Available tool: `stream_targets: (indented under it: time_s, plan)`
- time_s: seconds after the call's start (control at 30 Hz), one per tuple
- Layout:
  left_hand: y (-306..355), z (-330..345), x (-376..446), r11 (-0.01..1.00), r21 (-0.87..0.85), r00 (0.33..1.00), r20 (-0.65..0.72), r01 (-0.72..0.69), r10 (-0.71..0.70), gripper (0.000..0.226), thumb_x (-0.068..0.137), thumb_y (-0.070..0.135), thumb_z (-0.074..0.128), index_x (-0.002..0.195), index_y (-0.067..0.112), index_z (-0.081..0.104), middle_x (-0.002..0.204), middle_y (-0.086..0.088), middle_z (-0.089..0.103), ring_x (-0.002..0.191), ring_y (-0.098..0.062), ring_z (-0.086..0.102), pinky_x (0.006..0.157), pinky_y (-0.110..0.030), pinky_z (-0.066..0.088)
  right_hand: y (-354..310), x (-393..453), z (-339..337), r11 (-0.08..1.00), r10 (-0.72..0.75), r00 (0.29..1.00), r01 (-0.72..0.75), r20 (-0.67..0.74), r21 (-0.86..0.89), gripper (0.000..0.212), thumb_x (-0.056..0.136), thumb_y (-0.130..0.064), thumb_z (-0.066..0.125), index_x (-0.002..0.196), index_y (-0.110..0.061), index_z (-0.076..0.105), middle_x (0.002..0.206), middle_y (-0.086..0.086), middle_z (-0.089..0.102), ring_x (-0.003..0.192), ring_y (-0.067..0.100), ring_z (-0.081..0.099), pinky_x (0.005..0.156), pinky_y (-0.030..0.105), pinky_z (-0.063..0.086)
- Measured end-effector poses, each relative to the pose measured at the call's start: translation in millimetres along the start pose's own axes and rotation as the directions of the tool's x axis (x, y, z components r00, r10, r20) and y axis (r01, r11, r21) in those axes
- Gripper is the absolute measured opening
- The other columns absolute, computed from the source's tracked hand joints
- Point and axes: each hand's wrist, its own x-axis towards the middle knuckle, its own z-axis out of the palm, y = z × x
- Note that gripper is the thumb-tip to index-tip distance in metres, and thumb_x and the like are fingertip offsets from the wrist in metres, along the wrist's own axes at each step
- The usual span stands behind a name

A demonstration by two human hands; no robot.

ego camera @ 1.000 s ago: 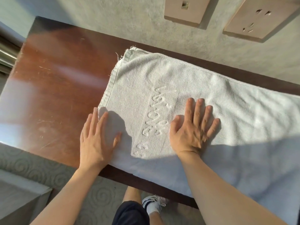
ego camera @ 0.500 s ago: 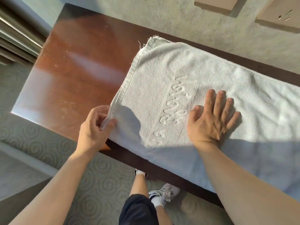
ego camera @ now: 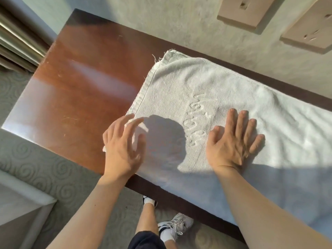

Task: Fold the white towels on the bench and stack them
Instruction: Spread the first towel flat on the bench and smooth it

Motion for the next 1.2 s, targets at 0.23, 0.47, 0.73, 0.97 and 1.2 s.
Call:
stream_targets:
  time_s: [0.23,0.47,0.73,0.97,1.2]
  plan:
    - [69,69,96,0.908,0.063,0.817,0.466,-0.415,0.341,0.061,0.103,0.053,0.014,0.161,0.034,0.016,0.170,0.001,0.008,0.157,-0.024,0.002,0.127,-0.044,-0.001,2,1,6,1.000,-0.008,0.989,0.004,-0.145,-0.027,0.064,0.095,-0.045,0.031,0.156,-0.026,0.038,0.163,0.003,0.034,0.151,0.030,0.029,0.120,0.061,0.018]
    - [54,83,188,0.897,0.208,0.863,0.422,-0.390,0.277,0.070,0.098,0.062,0.009,0.162,0.033,0.011,0.170,0.003,0.009,0.157,-0.021,0.004,0.126,-0.041,-0.007,5,6,9,0.998,-0.056,0.987,0.055,-0.148,-0.012,0.067,0.093,-0.046,0.038,0.154,-0.021,0.042,0.163,0.007,0.034,0.150,0.035,0.031,0.118,0.064,0.018]
    - [54,81,204,0.968,0.022,0.969,0.003,-0.248,0.248,0.033,0.101,0.023,0.050,0.130,0.016,0.063,0.135,-0.007,0.057,0.115,-0.034,0.052,0.096,-0.040,0.040,6,9,10,0.999,-0.048,0.987,0.050,-0.151,0.008,0.068,0.091,-0.046,0.038,0.154,-0.020,0.042,0.163,0.007,0.033,0.151,0.035,0.028,0.118,0.065,0.019]
    - [46,78,260,0.981,-0.184,0.993,0.110,0.059,-0.039,0.026,0.097,0.036,0.060,0.118,0.025,0.071,0.107,0.004,0.066,0.104,-0.022,0.058,0.084,-0.032,0.047,3,11,13,0.999,-0.046,0.970,0.043,-0.240,-0.021,0.064,0.094,-0.046,0.034,0.151,-0.019,0.045,0.159,0.009,0.040,0.143,0.037,0.042,0.113,0.065,0.028]
    - [47,69,281,0.989,-0.131,0.997,-0.011,0.071,-0.073,0.016,0.091,0.047,0.065,0.092,0.034,0.075,0.086,0.016,0.056,0.079,-0.007,0.049,0.064,-0.026,0.035,0,13,13,0.999,-0.034,0.958,0.027,-0.285,-0.027,0.061,0.092,-0.043,0.038,0.146,-0.018,0.053,0.153,0.011,0.047,0.139,0.038,0.047,0.111,0.066,0.032]
